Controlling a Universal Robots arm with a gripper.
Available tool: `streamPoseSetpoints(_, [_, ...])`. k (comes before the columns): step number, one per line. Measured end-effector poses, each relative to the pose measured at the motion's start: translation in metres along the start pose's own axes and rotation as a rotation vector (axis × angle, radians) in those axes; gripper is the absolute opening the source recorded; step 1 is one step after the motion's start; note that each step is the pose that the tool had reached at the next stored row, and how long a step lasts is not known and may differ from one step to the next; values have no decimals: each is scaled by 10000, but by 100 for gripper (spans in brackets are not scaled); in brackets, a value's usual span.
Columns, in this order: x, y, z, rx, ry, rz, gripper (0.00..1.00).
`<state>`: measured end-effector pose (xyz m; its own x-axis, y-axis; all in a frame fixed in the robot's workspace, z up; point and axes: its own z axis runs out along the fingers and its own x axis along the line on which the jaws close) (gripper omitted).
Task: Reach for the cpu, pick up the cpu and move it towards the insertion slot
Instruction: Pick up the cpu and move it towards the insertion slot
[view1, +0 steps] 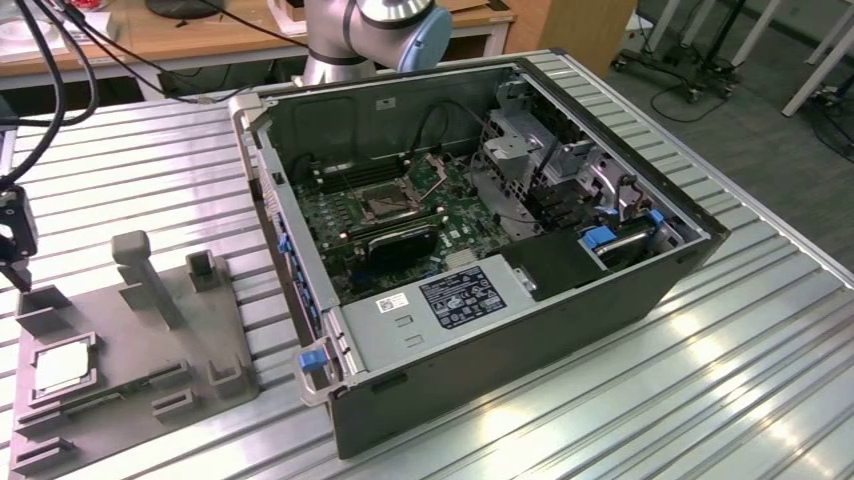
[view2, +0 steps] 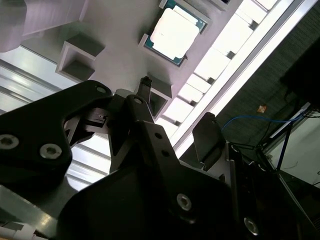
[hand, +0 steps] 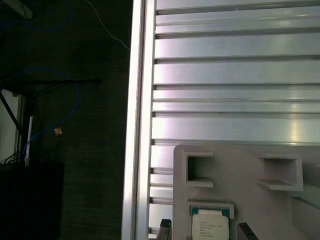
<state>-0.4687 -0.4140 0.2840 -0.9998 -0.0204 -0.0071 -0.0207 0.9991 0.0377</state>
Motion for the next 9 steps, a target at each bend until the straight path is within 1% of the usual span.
streamPoseSetpoints(4, [0, -2, 32, 0, 0, 0, 61])
streamPoseSetpoints(9, [0, -11, 55, 1, -9, -2, 61])
